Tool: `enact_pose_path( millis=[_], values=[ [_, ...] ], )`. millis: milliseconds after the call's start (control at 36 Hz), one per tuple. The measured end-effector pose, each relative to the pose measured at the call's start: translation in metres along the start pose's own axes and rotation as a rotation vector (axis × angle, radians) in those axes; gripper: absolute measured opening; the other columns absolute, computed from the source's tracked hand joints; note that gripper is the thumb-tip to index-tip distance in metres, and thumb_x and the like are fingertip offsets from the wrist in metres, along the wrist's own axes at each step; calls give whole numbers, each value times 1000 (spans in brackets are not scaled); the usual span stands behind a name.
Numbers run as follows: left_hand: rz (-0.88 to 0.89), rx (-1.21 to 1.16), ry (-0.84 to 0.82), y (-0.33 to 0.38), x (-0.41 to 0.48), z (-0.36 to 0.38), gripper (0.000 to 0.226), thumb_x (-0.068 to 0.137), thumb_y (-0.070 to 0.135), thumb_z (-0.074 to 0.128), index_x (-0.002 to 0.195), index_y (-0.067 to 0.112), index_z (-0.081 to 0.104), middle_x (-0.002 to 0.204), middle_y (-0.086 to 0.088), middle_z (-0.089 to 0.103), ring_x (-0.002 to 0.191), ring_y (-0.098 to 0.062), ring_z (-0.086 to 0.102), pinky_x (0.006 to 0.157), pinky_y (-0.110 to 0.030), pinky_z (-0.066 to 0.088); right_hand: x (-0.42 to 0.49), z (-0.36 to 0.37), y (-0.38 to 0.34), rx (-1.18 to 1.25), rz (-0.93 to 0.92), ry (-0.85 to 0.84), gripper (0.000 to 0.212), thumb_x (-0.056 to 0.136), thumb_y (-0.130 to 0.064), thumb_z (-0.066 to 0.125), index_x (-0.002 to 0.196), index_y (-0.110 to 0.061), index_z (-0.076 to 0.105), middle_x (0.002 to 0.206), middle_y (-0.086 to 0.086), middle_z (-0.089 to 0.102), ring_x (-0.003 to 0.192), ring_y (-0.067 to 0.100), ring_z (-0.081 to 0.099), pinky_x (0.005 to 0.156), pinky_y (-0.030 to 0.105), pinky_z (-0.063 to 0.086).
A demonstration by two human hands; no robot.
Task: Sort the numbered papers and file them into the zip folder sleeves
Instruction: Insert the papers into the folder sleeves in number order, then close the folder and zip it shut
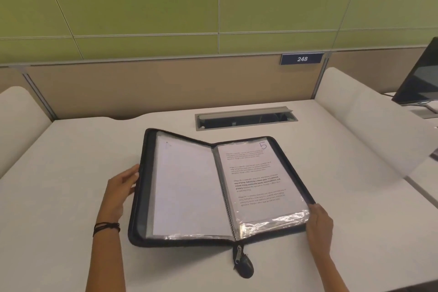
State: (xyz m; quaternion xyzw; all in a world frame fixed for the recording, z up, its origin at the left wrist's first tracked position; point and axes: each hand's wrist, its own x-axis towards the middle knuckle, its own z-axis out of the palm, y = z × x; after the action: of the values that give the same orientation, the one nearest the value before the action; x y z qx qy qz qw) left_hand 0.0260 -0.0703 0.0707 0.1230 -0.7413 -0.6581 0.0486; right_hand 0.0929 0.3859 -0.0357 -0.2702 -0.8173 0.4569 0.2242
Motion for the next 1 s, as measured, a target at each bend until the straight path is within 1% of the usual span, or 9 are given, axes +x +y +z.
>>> enact_pose_path(
  millis=[222,306,361,500,611,778,833,917,1000],
  values=[
    [199,-73,-165,48,-15,45,42,97,41,44,137,30,48,135,6,55,123,-18,53,100,-42,46,-7,8,8,-123,-64,-120,45,88,-41,36,100,-9,66,108,14,61,104,34,55,88,44,47],
    [232,-123,-199,60,-22,69,41,99,39,39,138,30,47,132,12,56,121,-9,54,92,-25,51,-14,7,1,-75,-37,-163,28,95,-19,51,118,-9,61,142,13,42,134,27,34,104,42,35],
    [238,-137,-244,66,-27,84,39,101,34,33,137,29,47,129,16,57,118,-3,54,84,-17,52,-22,6,-5,-12,-48,-160,28,93,-10,52,120,-12,59,149,5,34,137,21,31,102,37,36],
    [268,-81,-372,67,-40,113,44,100,27,36,143,25,36,140,8,47,123,-7,50,88,-18,51,-39,13,-28,155,-172,-196,33,93,-6,52,106,-35,56,141,-8,44,127,10,41,96,26,36],
    [266,-52,-462,56,-46,130,53,95,29,44,146,27,30,145,7,43,130,-10,45,102,-31,46,-40,13,-40,260,-223,-238,28,92,-5,52,105,-28,62,120,-35,53,115,-14,45,89,1,36],
    [206,75,-616,41,-47,144,49,88,43,52,136,47,39,144,19,41,131,3,39,112,-42,33,-38,10,-52,406,-180,-463,29,92,-7,53,119,-13,61,118,-17,63,116,6,56,101,23,43],
    [191,96,-655,36,-46,148,42,93,36,52,133,44,45,142,19,44,129,2,42,112,-41,34,-41,6,-56,486,-161,-580,29,92,-21,54,120,-12,59,120,-7,64,115,12,58,100,27,46],
    [172,122,-688,28,-46,154,35,97,28,50,128,43,52,139,18,49,128,-1,45,110,-38,37,-40,7,-57,598,-64,-684,71,80,-69,50,126,-15,54,124,0,63,117,19,58,98,27,46],
    [153,137,-677,22,-47,161,33,98,27,49,129,38,54,133,17,54,122,-3,52,107,-34,41,-39,9,-57,659,60,-726,92,66,-88,40,128,-20,50,124,-2,63,117,19,58,97,24,46]
  ],
)
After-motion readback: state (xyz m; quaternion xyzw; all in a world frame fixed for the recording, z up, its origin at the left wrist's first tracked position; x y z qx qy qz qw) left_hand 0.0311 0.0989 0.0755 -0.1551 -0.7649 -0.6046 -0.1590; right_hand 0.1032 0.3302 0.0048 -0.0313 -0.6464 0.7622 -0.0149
